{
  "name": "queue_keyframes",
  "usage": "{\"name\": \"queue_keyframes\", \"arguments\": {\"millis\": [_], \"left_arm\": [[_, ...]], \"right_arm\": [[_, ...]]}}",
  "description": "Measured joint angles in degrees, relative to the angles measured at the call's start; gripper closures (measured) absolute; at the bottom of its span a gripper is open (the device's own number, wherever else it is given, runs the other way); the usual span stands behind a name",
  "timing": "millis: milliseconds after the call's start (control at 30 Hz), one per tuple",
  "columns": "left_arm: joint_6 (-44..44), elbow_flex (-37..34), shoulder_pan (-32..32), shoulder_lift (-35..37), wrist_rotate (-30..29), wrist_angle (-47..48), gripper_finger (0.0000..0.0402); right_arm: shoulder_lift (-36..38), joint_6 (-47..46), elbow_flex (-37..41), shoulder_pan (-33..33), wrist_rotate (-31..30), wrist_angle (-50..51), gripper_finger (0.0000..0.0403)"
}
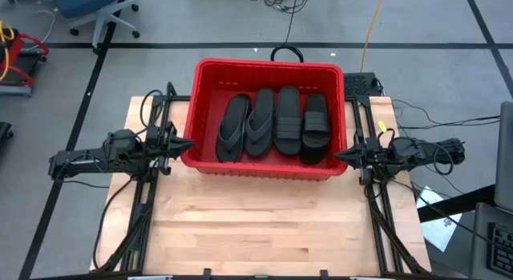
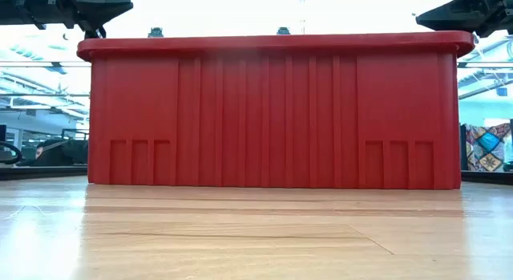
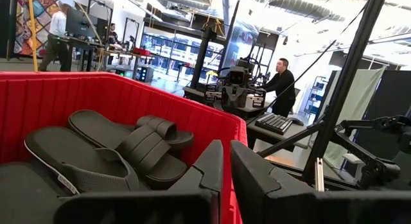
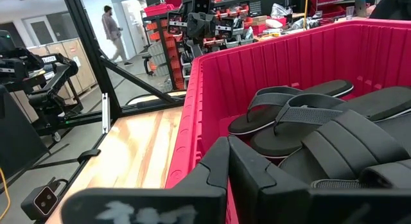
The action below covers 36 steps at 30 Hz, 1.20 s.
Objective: Pick and place slides into bin
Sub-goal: Return to Home Position
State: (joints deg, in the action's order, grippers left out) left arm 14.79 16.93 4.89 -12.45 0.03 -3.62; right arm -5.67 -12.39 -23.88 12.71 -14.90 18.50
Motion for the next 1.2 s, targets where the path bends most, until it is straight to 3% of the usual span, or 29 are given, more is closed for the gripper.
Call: {"name": "queue_keyframes", "arguments": {"millis": [467,833,1200], "left_arm": [[0.01,0.0,0.0,-0.02,0.0,-0.01,0.04],[0.0,0.0,0.0,-0.02,0.0,0.0,0.0374],[0.0,0.0,0.01,-0.01,0.02,0.0,0.0397]], "right_arm": [[0.0,-0.01,0.0,-0.01,0.0,-0.01,0.0403],[0.0,0.0,0.0,0.0,0.02,0.0,0.0403],[0.0,0.0,0.0,0.0,0.02,0.0,0.0403]]}}
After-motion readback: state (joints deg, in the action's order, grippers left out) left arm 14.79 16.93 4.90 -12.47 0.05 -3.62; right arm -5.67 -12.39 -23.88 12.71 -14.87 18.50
